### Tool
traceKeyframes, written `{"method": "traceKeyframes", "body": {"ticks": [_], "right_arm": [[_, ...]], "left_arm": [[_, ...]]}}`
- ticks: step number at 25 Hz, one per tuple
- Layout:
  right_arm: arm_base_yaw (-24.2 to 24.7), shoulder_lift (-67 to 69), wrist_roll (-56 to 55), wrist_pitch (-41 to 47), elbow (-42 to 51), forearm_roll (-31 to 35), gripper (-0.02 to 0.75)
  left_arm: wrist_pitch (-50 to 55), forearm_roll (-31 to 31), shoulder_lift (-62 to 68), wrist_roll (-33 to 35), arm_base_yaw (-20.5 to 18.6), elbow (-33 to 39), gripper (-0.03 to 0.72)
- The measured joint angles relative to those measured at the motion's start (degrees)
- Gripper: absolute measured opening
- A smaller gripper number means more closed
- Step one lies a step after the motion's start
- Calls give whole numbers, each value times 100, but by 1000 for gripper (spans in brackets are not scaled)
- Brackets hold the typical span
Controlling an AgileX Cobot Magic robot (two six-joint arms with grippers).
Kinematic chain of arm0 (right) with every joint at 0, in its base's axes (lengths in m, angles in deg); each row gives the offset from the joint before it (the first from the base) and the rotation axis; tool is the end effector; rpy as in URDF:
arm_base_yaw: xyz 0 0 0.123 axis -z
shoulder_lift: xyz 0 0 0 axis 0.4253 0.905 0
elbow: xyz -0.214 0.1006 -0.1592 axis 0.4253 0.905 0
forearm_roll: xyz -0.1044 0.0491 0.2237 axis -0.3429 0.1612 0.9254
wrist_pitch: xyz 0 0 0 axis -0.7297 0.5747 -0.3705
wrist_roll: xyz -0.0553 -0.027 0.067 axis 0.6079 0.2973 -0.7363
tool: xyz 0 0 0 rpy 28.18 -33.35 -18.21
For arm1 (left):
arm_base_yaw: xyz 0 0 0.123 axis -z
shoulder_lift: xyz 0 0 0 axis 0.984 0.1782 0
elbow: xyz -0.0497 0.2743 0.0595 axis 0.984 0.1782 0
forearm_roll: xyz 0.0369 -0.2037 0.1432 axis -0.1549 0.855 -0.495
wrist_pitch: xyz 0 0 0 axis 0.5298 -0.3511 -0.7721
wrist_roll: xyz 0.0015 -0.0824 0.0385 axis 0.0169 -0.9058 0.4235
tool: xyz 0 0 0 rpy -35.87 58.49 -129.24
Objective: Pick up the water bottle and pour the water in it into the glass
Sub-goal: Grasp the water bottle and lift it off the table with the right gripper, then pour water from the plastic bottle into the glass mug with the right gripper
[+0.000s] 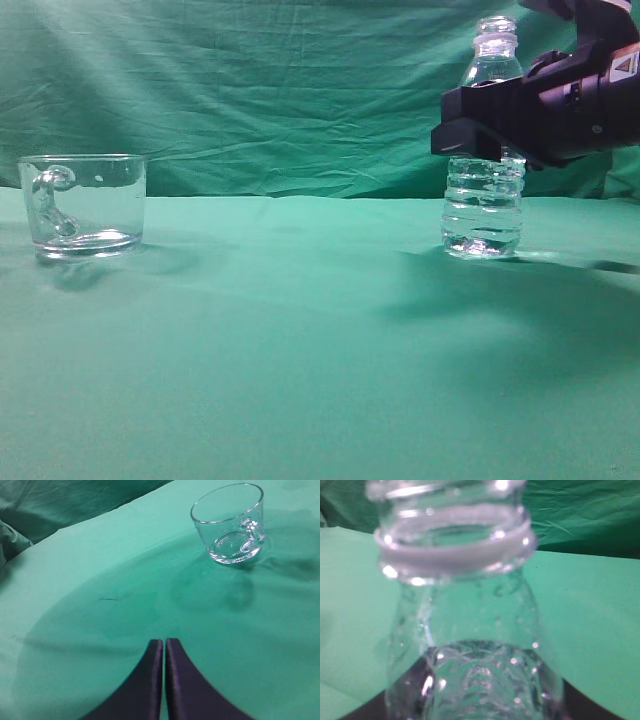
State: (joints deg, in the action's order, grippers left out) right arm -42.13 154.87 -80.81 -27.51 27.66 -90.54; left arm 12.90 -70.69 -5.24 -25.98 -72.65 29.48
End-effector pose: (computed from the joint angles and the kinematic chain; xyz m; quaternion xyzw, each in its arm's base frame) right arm 0.3198 0.1157 0.1223 -0.1366 0.7566 0.1962 0.6086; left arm 0.0517 -0.0016 0.1763 0.1733 0.7830 0.0887 0.5908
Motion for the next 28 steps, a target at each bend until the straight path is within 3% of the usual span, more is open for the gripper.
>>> {"method": "traceKeyframes", "body": {"ticks": [8,13,19,24,28], "right_arm": [[0,-13,0,24,0,-96,330],[0,-403,0,471,-13,-416,330],[-72,-1311,-49,2118,-675,-1602,330],[-557,-1593,-72,4034,-1591,-1928,330],[-1035,-1482,-72,4881,-2318,-2066,330]], "left_arm": [[0,0,0,0,0,0,0],[0,0,0,0,0,0,0],[0,0,0,0,0,0,0],[0,0,0,0,0,0,0],[0,0,0,0,0,0,0]]}}
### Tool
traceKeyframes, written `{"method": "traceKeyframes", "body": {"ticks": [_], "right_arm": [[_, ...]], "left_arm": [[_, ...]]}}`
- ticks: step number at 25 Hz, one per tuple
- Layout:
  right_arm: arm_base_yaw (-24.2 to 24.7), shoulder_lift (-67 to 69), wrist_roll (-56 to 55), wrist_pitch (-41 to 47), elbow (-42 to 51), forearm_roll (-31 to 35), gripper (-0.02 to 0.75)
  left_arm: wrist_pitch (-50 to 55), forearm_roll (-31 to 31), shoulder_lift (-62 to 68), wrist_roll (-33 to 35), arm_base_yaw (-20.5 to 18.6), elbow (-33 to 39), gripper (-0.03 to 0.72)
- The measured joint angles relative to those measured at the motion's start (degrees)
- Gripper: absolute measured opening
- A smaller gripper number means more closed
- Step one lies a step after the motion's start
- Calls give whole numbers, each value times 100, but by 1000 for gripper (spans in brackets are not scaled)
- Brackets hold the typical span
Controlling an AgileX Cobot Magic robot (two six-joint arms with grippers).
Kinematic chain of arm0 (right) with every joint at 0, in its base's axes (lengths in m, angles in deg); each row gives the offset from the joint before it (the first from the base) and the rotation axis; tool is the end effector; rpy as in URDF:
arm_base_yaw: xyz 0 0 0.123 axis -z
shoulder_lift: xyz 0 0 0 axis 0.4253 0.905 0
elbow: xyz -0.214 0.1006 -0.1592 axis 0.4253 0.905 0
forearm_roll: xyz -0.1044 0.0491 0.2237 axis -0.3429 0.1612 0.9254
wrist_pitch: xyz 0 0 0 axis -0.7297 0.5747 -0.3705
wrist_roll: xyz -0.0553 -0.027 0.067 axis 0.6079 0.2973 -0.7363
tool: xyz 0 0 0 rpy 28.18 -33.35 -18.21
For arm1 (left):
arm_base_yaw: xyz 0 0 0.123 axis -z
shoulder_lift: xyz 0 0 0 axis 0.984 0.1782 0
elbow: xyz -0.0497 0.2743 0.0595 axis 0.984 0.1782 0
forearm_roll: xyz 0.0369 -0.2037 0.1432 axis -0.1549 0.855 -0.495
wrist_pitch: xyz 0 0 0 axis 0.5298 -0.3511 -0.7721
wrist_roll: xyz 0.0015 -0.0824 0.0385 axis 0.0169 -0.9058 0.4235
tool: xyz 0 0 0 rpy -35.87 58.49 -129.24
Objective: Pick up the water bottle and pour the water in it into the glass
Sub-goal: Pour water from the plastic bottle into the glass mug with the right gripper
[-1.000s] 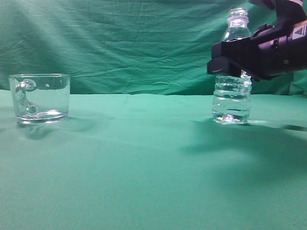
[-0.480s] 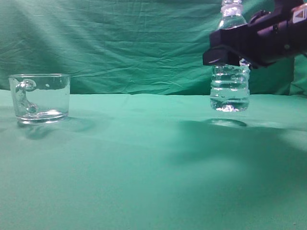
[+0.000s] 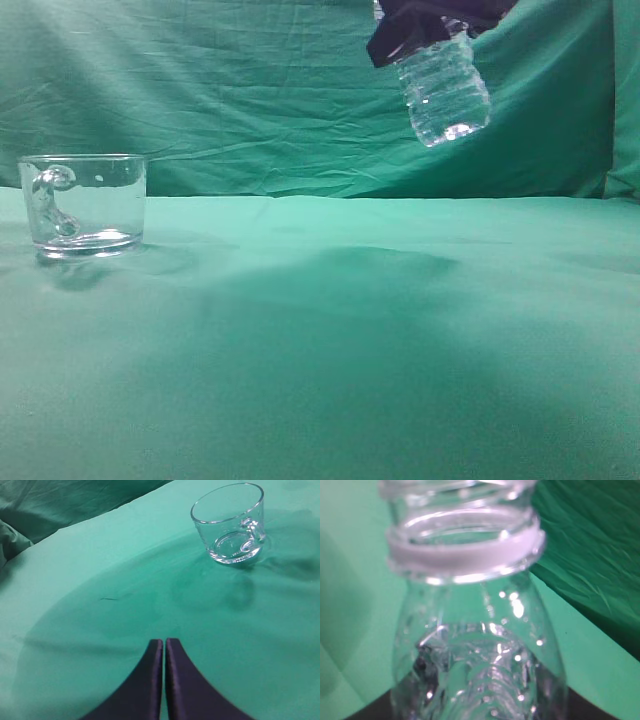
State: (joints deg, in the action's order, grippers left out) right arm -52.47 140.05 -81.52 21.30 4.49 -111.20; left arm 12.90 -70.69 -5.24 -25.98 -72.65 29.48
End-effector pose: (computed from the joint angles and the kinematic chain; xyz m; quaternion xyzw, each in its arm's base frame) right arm 0.3386 0.1859 0.2466 -0.3619 0.7491 0.0796 0.5491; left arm 0.0517 -0.0016 0.1763 0.1733 0.7830 0.0887 0.5908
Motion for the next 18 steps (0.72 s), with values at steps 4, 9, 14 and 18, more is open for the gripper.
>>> {"method": "traceKeyframes", "body": {"ticks": [4,9,14,18], "right_arm": [[-374,425,62,560,-716,-152,330],[-723,1105,328,1191,-1674,-330,330],[-926,1701,388,1254,-2428,-780,330],[-1035,2257,391,1266,-3013,-1019,330]], "left_arm": [[0,0,0,0,0,0,0],[0,0,0,0,0,0,0],[0,0,0,0,0,0,0],[0,0,0,0,0,0,0]]}}
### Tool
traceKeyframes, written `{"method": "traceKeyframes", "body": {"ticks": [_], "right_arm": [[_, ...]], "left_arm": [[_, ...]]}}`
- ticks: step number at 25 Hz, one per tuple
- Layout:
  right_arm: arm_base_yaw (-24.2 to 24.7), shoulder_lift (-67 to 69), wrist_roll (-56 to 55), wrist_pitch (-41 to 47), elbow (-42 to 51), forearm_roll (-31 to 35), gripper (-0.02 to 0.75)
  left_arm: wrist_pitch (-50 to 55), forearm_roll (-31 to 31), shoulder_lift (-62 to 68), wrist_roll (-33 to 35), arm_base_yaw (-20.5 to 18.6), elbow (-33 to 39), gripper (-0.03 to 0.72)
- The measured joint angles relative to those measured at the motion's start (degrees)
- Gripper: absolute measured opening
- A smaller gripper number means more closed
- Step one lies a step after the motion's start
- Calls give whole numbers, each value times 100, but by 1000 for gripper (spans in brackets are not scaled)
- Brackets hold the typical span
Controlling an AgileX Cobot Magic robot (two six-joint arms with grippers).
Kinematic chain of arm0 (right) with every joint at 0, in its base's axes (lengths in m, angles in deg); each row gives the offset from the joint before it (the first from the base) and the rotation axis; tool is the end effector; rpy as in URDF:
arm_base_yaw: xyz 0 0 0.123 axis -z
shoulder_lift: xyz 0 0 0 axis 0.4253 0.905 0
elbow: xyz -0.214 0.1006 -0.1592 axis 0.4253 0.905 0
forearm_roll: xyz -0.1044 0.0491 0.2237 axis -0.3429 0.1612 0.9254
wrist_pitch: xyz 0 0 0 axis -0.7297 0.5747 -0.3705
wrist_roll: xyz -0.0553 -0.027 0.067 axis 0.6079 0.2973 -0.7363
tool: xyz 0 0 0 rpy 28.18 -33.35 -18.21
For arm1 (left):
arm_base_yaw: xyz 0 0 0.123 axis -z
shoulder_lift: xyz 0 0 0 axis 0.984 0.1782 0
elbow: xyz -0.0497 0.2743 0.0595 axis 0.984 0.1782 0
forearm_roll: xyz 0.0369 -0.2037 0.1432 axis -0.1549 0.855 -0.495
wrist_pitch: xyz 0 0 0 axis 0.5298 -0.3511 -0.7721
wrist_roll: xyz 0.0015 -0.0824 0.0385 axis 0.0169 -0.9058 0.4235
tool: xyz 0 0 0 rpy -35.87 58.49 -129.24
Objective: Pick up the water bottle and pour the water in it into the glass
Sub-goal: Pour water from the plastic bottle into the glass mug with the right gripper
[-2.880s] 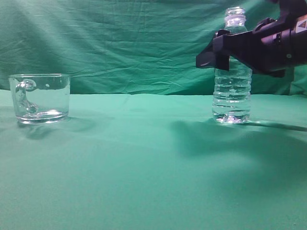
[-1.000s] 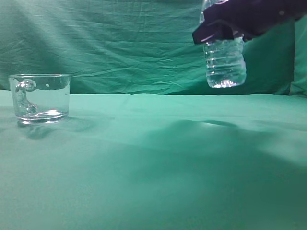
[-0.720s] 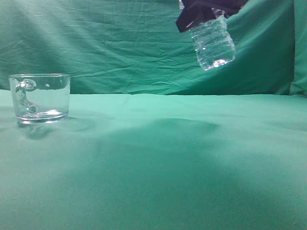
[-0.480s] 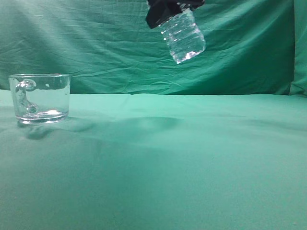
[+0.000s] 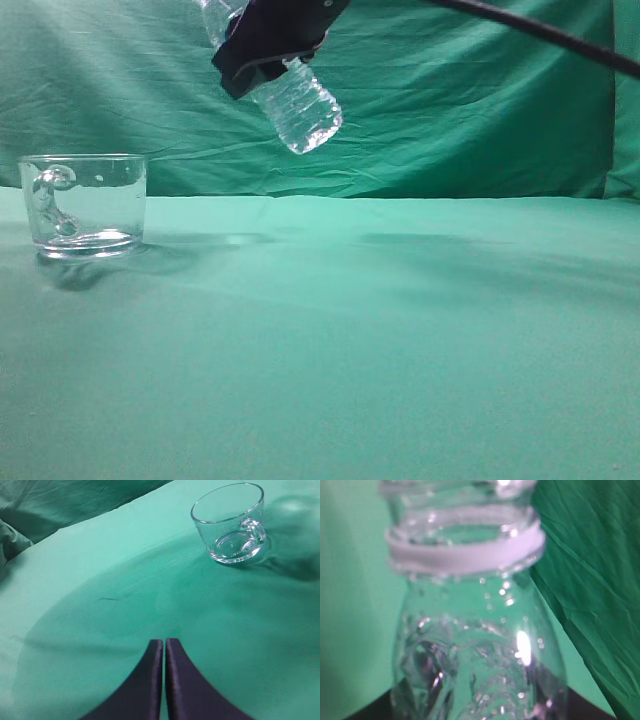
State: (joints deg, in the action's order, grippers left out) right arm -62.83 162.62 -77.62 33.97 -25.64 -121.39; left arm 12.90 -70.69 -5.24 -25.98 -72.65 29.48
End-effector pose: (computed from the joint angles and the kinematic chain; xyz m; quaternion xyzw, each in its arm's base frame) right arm 0.3943 0.3026 0.2213 -0.4965 0.6856 0.0070 0.5324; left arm 0.0517 -0.0016 0.1763 0.1733 0.7830 0.0887 0.5908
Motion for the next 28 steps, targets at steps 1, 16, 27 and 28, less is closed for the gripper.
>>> {"method": "traceKeyframes", "body": {"ticks": [1,16,27,28], "right_arm": [[-33,122,0,12,-162,-89,330],[-209,747,9,-546,-883,-2747,330],[-277,747,9,-361,-883,-3600,330],[-277,747,9,-322,-883,-3633,330]], "left_arm": [[0,0,0,0,0,0,0],[0,0,0,0,0,0,0],[0,0,0,0,0,0,0],[0,0,0,0,0,0,0]]}}
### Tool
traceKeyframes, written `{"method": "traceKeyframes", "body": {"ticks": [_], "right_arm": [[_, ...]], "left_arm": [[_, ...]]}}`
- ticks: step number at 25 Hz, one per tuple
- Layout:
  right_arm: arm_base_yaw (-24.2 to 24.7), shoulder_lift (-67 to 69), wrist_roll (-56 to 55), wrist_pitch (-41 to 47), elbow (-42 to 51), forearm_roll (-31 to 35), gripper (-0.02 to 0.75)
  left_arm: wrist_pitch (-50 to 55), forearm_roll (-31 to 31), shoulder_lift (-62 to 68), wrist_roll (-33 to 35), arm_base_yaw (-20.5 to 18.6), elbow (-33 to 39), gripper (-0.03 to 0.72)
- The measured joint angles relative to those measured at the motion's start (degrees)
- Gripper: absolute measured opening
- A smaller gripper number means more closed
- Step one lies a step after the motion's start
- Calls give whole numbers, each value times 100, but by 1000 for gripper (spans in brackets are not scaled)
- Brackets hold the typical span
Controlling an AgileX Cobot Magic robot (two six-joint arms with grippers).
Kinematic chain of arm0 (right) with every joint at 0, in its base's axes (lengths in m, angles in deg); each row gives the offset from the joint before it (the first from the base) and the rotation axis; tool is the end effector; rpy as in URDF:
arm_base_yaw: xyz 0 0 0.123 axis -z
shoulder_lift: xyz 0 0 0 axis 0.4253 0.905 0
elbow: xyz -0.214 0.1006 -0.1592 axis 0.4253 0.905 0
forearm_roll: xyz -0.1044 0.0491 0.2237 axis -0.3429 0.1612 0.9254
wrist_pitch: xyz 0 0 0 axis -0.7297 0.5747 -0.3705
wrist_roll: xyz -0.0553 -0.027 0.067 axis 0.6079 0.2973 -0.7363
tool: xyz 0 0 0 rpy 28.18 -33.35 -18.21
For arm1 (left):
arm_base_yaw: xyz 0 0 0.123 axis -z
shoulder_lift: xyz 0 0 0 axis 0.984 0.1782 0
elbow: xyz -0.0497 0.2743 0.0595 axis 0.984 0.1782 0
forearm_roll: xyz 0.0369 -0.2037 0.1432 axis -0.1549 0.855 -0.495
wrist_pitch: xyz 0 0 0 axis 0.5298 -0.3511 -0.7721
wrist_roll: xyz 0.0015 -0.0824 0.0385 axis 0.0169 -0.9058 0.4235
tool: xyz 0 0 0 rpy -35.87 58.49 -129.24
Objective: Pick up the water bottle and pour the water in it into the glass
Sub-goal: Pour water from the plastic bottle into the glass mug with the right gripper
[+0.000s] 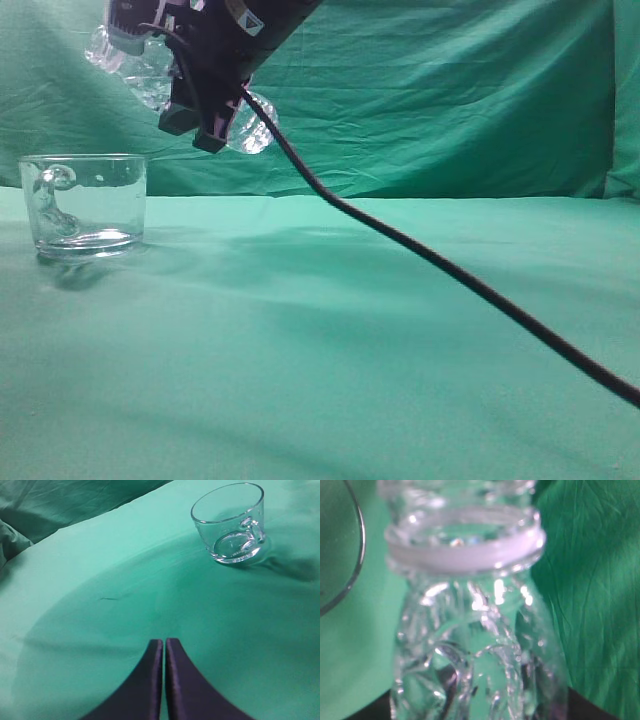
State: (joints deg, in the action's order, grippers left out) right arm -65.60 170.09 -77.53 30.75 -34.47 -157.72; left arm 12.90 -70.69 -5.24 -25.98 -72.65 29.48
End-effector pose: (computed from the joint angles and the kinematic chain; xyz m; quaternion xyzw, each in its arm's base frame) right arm 0.4001 0.3448 0.2058 -0.6947 0.4613 -0.1329 0.5356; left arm 0.0517 -0.0016 0.1763 0.1733 0.7830 0.0887 0.5908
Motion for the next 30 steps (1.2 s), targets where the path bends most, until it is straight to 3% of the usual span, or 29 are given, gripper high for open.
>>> {"method": "traceKeyframes", "body": {"ticks": [11,30], "right_arm": [[-48,0,-7,487,0,-893,330],[-117,0,-76,732,-12,-1271,330]], "left_arm": [[0,0,0,0,0,0,0],[0,0,0,0,0,0,0]]}}
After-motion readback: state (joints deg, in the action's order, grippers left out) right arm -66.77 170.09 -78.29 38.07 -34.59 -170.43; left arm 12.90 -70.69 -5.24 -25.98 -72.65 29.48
